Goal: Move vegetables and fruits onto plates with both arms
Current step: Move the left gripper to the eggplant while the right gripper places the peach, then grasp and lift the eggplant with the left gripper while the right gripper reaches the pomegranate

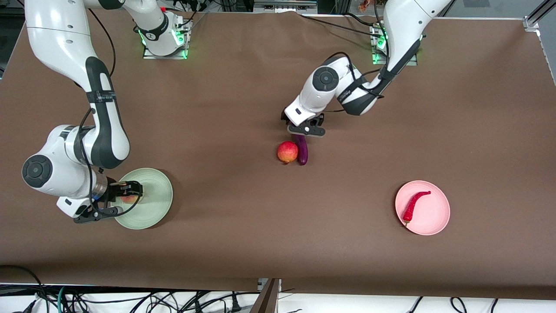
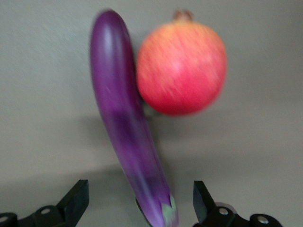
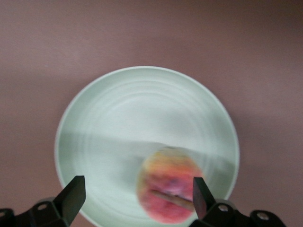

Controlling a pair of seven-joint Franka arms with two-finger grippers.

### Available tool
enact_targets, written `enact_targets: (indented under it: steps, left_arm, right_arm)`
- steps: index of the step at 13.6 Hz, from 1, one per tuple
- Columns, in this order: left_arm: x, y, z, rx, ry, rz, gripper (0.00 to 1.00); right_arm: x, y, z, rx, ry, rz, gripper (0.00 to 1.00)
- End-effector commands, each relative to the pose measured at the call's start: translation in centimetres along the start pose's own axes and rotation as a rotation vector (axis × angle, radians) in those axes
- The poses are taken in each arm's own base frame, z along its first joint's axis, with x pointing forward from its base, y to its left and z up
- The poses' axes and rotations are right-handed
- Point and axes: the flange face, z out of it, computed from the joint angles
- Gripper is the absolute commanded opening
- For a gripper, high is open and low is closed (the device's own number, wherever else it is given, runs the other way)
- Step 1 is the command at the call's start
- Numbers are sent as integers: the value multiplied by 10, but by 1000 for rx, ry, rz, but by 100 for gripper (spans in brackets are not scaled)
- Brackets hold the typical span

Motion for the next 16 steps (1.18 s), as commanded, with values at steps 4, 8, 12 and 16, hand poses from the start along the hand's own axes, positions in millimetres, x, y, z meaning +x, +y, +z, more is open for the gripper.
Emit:
enact_targets:
  steps: [4, 8, 12, 16]
  left_arm:
    - [17, -2, 32, -19, 2, -171, 59]
    - [19, -6, 21, 27, 17, -210, 0]
    - [69, -67, -34, 218, 57, -254, 0]
    - [129, -101, -107, 400, 95, -94, 1]
  right_arm:
    - [2, -95, 5, 155, -60, 172, 100]
    - [-1, -173, 11, 183, -87, 261, 100]
    - [-11, -271, 17, 205, -67, 328, 100]
    - [-38, -385, 33, 217, -11, 423, 100]
